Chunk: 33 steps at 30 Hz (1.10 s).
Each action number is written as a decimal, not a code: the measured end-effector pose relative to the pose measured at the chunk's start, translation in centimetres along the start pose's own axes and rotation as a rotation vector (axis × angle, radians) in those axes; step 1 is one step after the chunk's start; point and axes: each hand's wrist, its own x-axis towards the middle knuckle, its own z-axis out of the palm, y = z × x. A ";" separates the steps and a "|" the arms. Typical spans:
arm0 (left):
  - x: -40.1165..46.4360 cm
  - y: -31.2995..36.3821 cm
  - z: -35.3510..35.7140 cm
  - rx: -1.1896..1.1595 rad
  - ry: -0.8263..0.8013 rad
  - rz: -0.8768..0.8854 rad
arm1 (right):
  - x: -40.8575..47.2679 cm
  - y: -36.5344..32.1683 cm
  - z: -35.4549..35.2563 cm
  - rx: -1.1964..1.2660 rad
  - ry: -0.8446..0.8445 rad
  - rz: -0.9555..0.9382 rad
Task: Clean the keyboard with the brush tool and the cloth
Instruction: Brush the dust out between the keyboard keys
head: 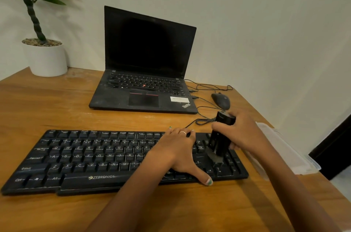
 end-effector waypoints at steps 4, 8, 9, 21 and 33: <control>-0.1 0.0 0.0 0.008 0.010 0.003 | 0.2 0.1 0.4 -0.052 0.129 -0.062; -0.1 0.0 0.0 0.004 0.008 0.001 | -0.2 -0.2 1.0 -0.018 0.100 -0.045; -0.1 0.0 0.0 0.002 0.007 0.001 | -0.1 -0.4 0.2 -0.050 -0.013 0.011; 0.0 0.0 0.1 0.002 0.003 -0.004 | -1.1 -0.1 0.0 -0.046 0.036 -0.009; -0.3 0.2 -0.2 0.015 0.006 -0.008 | -4.5 -0.7 -1.0 -0.047 -0.008 -0.028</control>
